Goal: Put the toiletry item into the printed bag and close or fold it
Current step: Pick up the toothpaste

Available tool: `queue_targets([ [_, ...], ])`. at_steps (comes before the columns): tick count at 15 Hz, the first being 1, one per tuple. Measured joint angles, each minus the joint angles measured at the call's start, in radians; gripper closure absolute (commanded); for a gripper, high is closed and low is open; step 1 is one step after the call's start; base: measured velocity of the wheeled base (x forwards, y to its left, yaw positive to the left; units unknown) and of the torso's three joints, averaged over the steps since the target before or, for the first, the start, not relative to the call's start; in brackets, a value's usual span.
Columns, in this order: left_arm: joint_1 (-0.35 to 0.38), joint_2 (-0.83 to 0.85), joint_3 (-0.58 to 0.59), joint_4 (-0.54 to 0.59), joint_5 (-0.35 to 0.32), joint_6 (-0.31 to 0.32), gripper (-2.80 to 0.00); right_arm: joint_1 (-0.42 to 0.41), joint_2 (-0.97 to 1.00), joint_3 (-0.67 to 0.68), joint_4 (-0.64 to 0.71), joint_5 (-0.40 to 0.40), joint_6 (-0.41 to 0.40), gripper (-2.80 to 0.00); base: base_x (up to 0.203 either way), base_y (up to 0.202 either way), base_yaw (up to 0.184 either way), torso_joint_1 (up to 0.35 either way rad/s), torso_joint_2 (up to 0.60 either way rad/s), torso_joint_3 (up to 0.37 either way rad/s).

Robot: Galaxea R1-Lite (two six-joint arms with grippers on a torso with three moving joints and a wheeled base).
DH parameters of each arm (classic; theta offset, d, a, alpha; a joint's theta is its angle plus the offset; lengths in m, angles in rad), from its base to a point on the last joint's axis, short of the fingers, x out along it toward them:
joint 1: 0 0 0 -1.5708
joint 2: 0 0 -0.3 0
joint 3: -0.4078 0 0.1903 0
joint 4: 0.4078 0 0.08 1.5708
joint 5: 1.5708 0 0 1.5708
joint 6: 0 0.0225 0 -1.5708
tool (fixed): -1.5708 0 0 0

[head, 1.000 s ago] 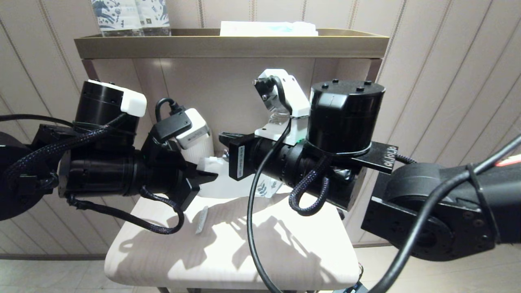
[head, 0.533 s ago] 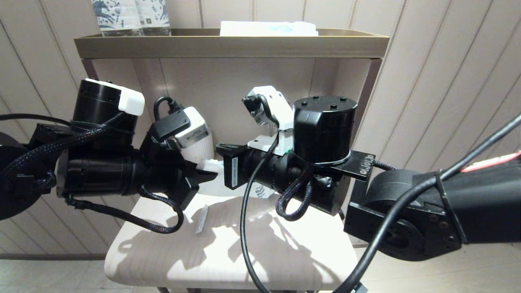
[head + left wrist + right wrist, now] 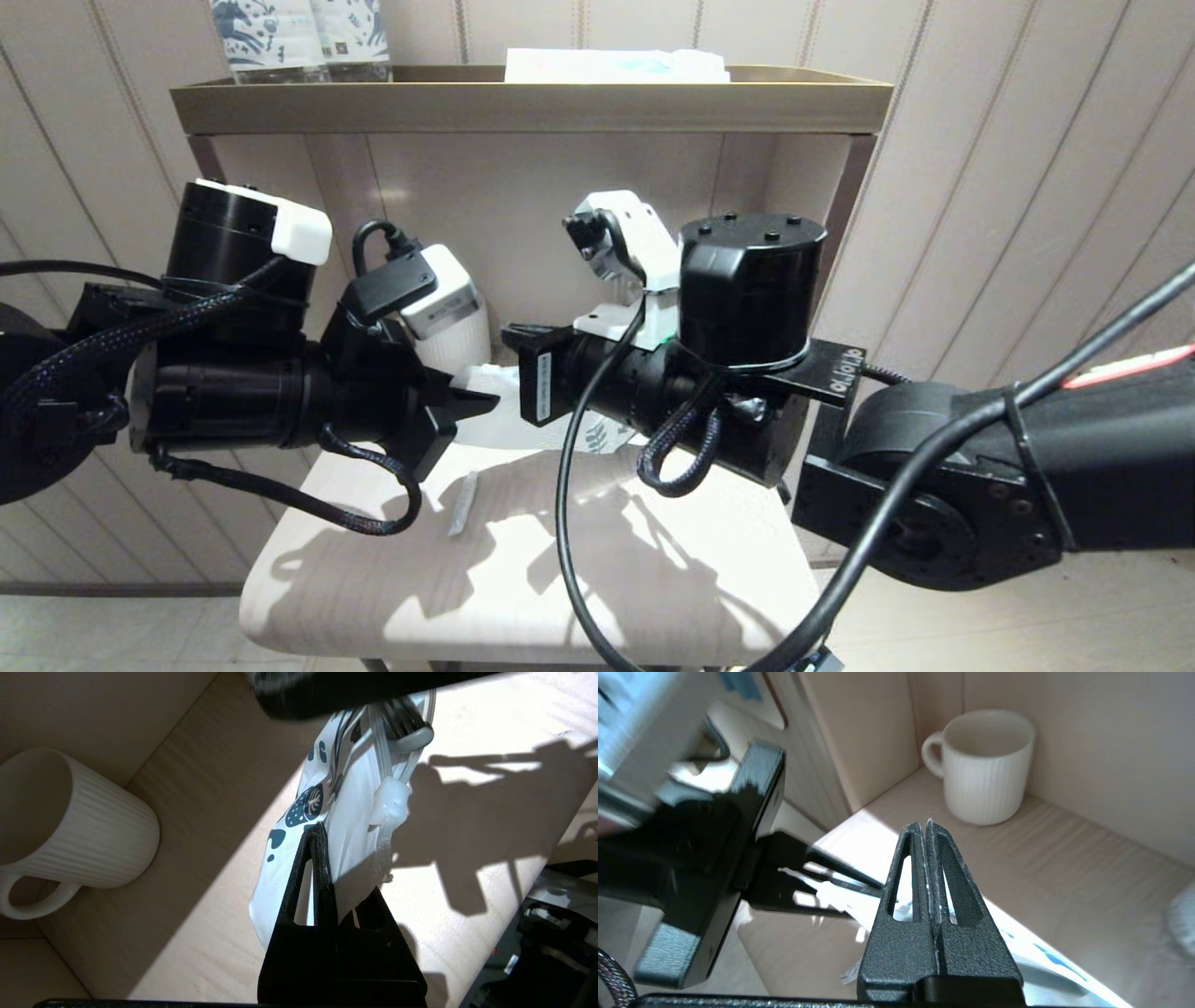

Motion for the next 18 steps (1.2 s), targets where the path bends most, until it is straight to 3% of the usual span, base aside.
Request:
queue_targets([
  [7, 0.0, -0.001, 0.032, -0.097, -0.013, -0.005, 0.0, -0.046, -0.075, -0.002, 0.007, 0.001, -0.003, 0.0, 0.0, 0.0, 0.0, 0.0, 0.0, 0.0],
  [18, 0.0, 0.002, 0.026, -0.099, -0.013, -0.021, 0.0, -0.001, -0.023, 0.024, 0.007, 0.005, -0.002, 0.0, 0.0, 0.0, 0.0, 0.0, 0.0, 0.0],
])
